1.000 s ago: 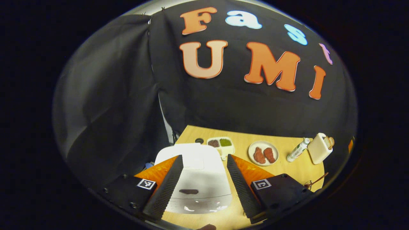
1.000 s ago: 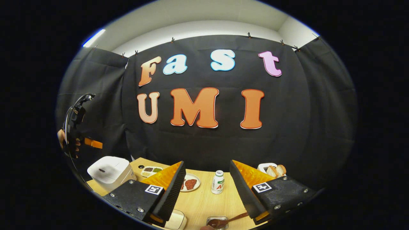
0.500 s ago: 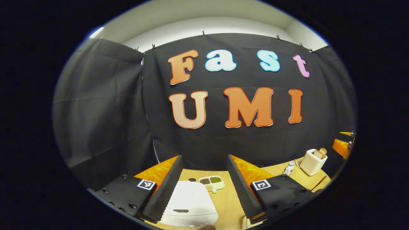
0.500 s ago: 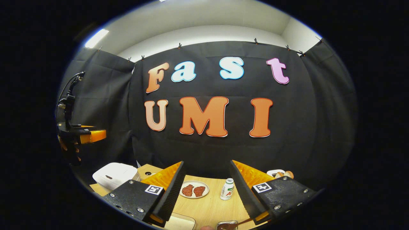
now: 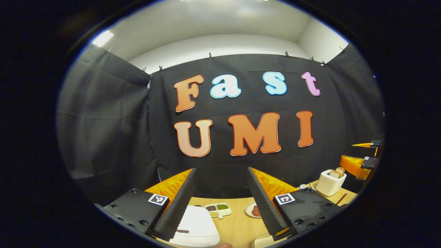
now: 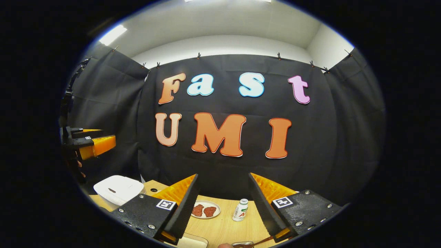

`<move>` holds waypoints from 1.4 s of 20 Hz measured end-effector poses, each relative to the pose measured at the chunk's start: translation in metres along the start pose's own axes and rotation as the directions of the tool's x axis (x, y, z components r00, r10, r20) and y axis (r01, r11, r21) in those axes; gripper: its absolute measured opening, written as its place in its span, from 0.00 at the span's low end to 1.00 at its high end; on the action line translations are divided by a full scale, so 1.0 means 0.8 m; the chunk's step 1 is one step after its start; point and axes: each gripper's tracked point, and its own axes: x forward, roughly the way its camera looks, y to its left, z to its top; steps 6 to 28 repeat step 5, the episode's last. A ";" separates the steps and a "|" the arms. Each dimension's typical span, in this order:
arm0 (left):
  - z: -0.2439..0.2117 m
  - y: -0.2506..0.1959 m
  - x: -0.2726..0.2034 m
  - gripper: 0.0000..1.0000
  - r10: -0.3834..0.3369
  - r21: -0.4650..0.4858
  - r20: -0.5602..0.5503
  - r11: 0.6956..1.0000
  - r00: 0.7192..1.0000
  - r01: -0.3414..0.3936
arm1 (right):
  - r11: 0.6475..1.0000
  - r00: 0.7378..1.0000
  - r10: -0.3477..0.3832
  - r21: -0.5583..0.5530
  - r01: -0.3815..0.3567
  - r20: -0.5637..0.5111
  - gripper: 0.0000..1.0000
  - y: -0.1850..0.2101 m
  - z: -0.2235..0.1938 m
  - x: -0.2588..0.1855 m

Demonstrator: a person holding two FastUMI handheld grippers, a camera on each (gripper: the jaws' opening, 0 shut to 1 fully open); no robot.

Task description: Close the left gripper, press the button to open the rice cooker; take a wooden spoon from the chopstick holder with the right hand, scoop a spoonful of rice and pour it into the rice cooker, then put the wooden spoon back into the chopstick holder.

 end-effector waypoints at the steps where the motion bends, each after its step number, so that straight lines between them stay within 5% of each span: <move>1: 0.000 -0.004 -0.001 0.99 -0.001 -0.001 0.003 1.000 1.000 0.001 | 1.000 1.000 0.000 0.001 0.000 -0.003 0.87 0.001 -0.002 0.000; 28: 0.008 -0.014 -0.001 0.99 -0.009 0.003 0.026 1.000 1.000 0.009 | 1.000 1.000 -0.001 0.008 0.001 -0.005 0.87 0.005 -0.002 0.000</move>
